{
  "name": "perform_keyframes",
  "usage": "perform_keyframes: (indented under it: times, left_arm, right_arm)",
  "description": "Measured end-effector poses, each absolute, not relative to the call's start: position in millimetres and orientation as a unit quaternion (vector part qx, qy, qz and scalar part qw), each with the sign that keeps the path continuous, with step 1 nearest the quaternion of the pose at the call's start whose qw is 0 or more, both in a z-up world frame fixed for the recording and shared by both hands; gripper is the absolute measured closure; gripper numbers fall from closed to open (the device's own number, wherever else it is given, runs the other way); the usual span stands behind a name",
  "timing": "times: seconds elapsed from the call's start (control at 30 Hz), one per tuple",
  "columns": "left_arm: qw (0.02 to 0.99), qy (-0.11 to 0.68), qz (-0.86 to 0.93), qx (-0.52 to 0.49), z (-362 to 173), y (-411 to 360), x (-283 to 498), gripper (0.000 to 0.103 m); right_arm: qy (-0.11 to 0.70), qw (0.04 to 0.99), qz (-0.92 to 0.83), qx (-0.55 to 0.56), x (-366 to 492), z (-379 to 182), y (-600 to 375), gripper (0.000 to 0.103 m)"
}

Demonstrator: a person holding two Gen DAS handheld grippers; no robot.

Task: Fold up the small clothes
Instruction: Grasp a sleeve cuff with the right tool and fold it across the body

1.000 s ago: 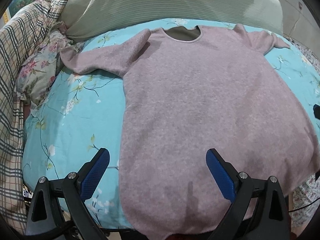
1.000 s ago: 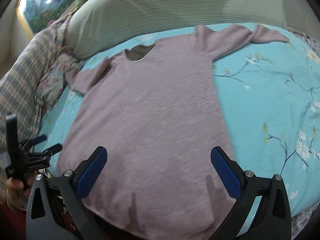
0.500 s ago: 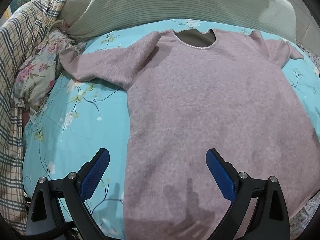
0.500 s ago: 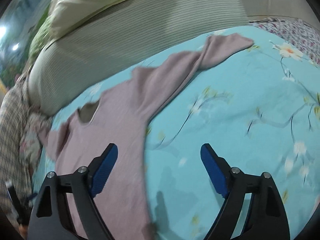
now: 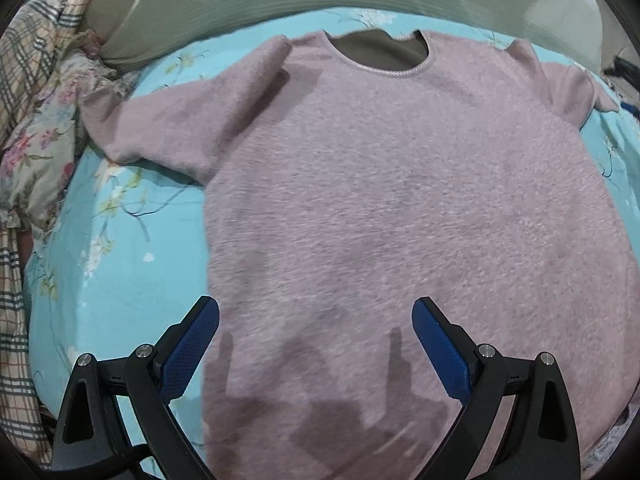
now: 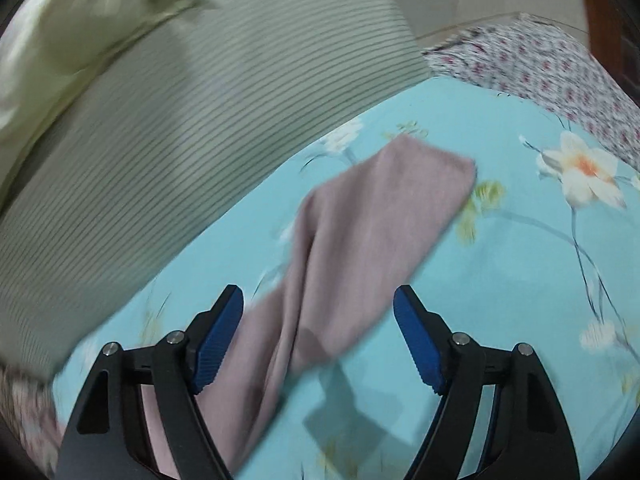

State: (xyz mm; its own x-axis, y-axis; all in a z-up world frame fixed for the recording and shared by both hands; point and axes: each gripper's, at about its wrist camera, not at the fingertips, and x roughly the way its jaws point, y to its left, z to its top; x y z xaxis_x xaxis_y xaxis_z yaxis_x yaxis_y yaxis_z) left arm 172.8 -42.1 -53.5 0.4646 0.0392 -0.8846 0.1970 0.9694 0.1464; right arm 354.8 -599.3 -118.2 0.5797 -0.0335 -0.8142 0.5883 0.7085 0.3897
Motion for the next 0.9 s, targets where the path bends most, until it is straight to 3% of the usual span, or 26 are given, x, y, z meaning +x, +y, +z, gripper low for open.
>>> perform_keyframes:
  times: [0.1, 0.27, 0.3, 0.33, 0.37, 0.6, 0.9]
  left_arm:
    - [0.840, 0.527, -0.046, 0.120, -65.6, -48.7, 181.5, 0.005]
    - [0.828, 0.546, -0.050, 0.116, -81.7, -53.8, 191.0, 0.005]
    - [0.827, 0.547, -0.050, 0.116, -83.4, -54.4, 191.8, 0.005]
    - [0.826, 0.549, -0.051, 0.116, -85.0, -55.3, 192.6, 0.005]
    - [0.826, 0.550, -0.054, 0.115, -86.0, -56.1, 192.8, 0.005]
    - [0.832, 0.540, -0.070, 0.107, -79.8, -56.5, 183.1, 0.005]
    - [0.849, 0.517, -0.088, 0.064, -55.0, -42.6, 155.1, 0.005]
  right_arm:
    - [0.434, 0.807, -0.219, 0.334, 382.5, -136.7, -611.0, 0.025]
    - [0.494, 0.794, -0.253, 0.249, 415.3, -165.6, -599.4, 0.027]
    - [0.492, 0.797, -0.253, 0.240, 414.4, -165.7, -597.8, 0.037]
    - [0.490, 0.803, -0.251, 0.227, 412.7, -163.6, -595.7, 0.075]
    - [0.488, 0.806, -0.243, 0.231, 410.9, -162.0, -595.6, 0.090]
    - [0.405, 0.859, -0.100, 0.296, 378.0, -109.0, -557.3, 0.091]
    - [0.354, 0.883, 0.169, 0.256, 338.5, -45.1, -361.6, 0.091]
